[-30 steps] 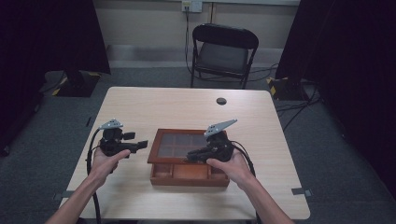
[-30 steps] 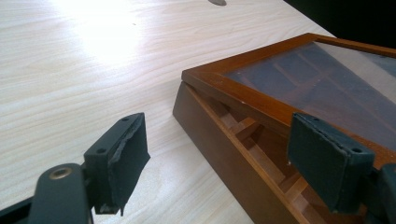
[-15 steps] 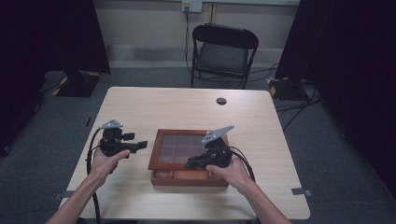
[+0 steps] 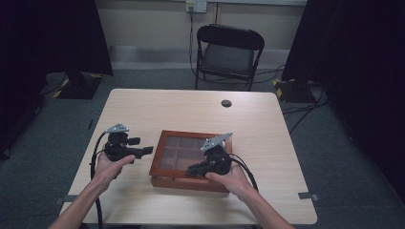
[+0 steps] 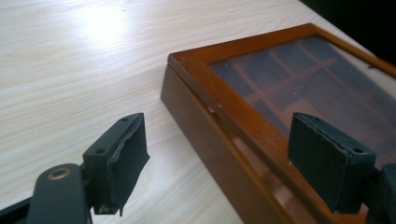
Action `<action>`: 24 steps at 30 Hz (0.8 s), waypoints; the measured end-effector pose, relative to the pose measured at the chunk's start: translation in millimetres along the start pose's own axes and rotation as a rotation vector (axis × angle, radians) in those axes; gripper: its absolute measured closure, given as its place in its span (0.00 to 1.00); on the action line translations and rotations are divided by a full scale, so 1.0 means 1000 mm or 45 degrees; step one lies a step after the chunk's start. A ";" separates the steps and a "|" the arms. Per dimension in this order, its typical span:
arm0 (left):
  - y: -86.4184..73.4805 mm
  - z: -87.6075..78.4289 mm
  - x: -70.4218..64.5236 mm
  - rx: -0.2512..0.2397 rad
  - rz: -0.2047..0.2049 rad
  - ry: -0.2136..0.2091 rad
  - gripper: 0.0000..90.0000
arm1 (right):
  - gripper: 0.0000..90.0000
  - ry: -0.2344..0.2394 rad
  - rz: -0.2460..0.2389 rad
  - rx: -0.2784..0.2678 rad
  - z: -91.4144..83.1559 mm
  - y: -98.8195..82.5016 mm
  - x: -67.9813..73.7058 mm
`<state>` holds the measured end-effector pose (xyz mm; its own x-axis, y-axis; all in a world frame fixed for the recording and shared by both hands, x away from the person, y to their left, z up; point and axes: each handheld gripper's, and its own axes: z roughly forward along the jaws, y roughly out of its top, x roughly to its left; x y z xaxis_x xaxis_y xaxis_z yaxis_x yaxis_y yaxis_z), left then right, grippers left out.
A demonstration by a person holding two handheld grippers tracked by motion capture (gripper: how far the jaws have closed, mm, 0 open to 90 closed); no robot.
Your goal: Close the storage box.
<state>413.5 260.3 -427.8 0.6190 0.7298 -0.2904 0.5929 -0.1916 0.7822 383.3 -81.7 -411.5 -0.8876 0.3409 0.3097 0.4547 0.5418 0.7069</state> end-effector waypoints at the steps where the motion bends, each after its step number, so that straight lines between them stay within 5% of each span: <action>1: 0.000 0.000 0.000 -0.007 -0.005 -0.009 0.22 | 0.92 0.008 0.005 0.008 0.002 -0.001 -0.001; 24: -0.001 0.002 -0.003 0.036 0.026 0.006 0.22 | 0.91 0.001 0.008 0.087 0.012 -0.019 -0.003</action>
<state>412.5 256.9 -428.7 0.6285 0.7286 -0.2722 0.5946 -0.2245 0.7721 378.2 -83.9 -433.0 -0.8848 0.3439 0.3144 0.4641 0.5911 0.6596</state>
